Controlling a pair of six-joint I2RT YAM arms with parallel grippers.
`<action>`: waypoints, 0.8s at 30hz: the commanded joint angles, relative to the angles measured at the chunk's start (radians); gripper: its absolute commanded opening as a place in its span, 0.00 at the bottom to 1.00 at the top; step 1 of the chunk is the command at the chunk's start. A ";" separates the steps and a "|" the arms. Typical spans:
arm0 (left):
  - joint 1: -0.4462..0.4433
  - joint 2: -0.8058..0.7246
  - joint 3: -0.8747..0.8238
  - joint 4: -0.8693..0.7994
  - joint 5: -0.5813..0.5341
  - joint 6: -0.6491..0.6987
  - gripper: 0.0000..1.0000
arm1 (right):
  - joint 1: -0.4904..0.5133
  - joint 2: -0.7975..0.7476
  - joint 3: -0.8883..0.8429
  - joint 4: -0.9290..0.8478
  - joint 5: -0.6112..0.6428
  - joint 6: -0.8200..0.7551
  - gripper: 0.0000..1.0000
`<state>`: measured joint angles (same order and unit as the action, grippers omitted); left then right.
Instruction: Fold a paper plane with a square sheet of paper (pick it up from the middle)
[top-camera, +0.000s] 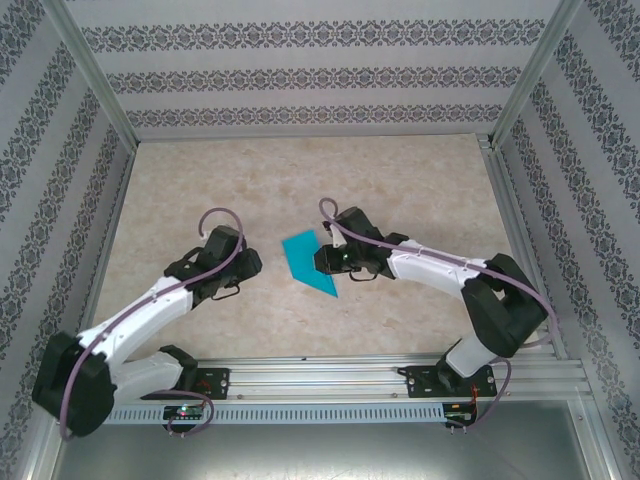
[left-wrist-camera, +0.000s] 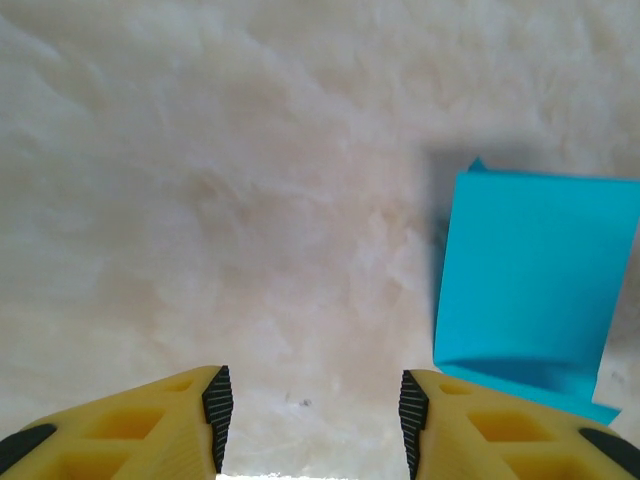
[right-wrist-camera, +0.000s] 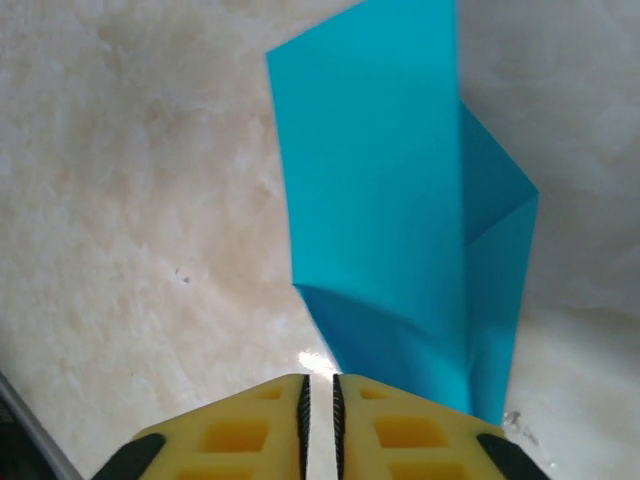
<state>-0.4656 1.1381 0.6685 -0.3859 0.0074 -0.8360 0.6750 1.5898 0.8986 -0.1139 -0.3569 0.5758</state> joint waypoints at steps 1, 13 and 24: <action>0.013 0.088 0.059 0.084 0.155 0.029 0.51 | -0.020 0.045 -0.028 0.171 -0.230 0.035 0.15; 0.011 0.307 0.143 0.117 0.325 0.040 0.53 | -0.090 0.086 -0.049 0.198 -0.288 0.045 0.16; 0.011 0.336 0.146 0.113 0.270 0.016 0.53 | -0.016 0.026 -0.027 0.133 -0.341 0.000 0.17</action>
<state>-0.4633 1.4693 0.7906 -0.2905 0.3031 -0.8165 0.6281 1.5730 0.8471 0.0368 -0.6453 0.5995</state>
